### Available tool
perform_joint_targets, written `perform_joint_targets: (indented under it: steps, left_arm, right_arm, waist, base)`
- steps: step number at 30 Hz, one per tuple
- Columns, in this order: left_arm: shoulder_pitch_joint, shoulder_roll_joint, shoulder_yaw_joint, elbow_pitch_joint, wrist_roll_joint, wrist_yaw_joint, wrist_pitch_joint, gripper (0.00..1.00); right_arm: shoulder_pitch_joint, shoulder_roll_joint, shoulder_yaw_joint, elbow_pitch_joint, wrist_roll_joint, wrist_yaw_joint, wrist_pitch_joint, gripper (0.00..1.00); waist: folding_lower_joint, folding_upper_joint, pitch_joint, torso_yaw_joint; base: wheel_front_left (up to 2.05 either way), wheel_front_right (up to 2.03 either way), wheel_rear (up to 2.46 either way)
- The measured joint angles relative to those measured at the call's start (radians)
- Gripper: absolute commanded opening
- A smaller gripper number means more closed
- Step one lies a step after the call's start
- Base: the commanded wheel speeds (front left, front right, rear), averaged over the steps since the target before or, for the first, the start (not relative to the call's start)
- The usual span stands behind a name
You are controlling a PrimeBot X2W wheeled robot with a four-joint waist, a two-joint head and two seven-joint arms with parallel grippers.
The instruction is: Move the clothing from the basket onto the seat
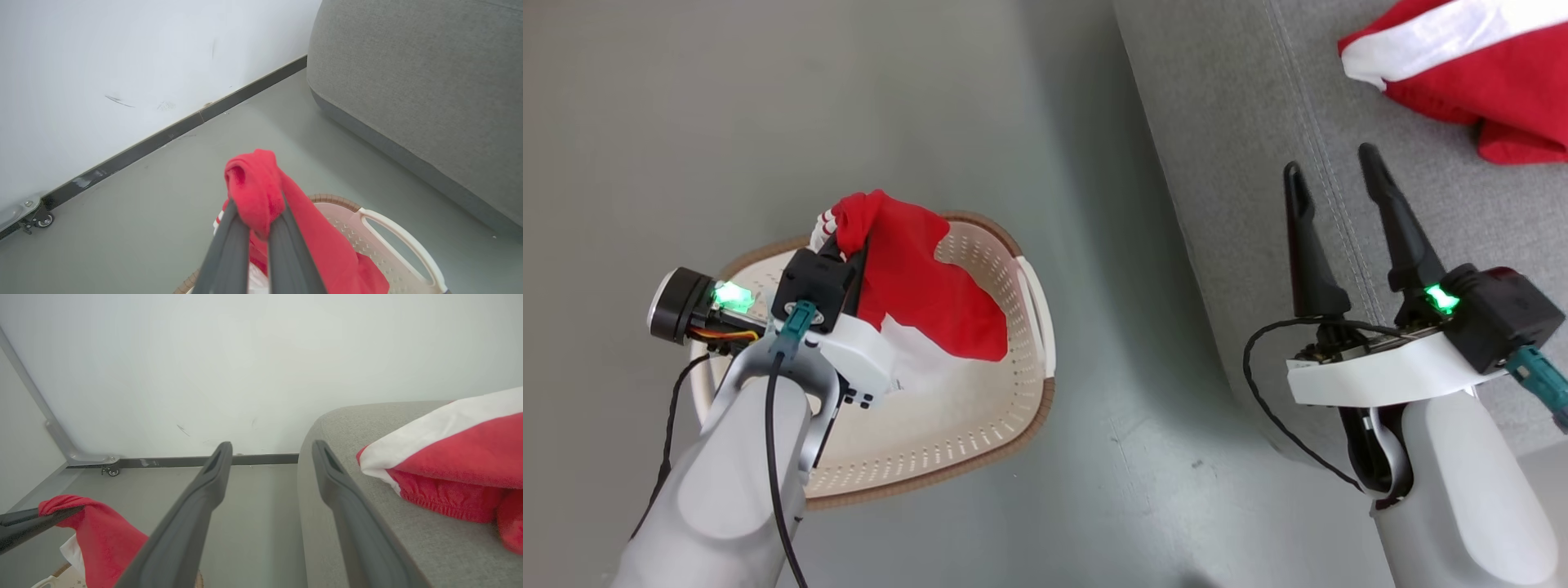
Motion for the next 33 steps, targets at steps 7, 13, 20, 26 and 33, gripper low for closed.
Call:
perform_joint_targets:
  steps: [7,13,20,26,33]
  left_arm:
    - [0.038,-0.01,0.011,-0.058,-0.017,0.022,-0.008,0.0]
    - [0.076,-0.014,0.015,-0.113,-0.024,0.032,-0.013,0.0]
    - [0.111,-0.019,0.014,-0.161,-0.024,0.04,-0.014,0.0]
    - [0.135,-0.018,0.01,-0.231,-0.025,0.04,-0.014,0.0]
    - [0.137,-0.012,0.005,-0.324,-0.022,0.04,-0.018,0.0]
  right_arm:
    - [-0.005,-0.017,0.046,0.029,-0.01,0.0,0.0,1.0]
    - [-0.005,-0.037,0.094,0.052,-0.016,0.0,0.0,1.0]
    - [0.005,-0.05,0.141,0.071,-0.015,0.0,0.0,1.0]
    - [0.011,-0.074,0.196,0.08,0.014,0.0,0.015,1.0]
    - [0.049,-0.112,0.26,0.089,0.044,0.0,0.042,1.0]
  waist:
    - [0.0,0.0,-0.064,0.036]
    - [0.0,0.0,-0.123,0.063]
    - [0.0,0.0,-0.184,0.085]
    - [-0.0001,0.0,-0.254,0.105]
    - [0.0,0.0,-0.323,0.122]
  base:
    - [0.0,0.0,0.0]
    - [0.0,0.0,0.0]
    - [0.0,0.0,0.0]
    - [0.0,0.0,0.0]
    - [0.0,0.0,0.0]
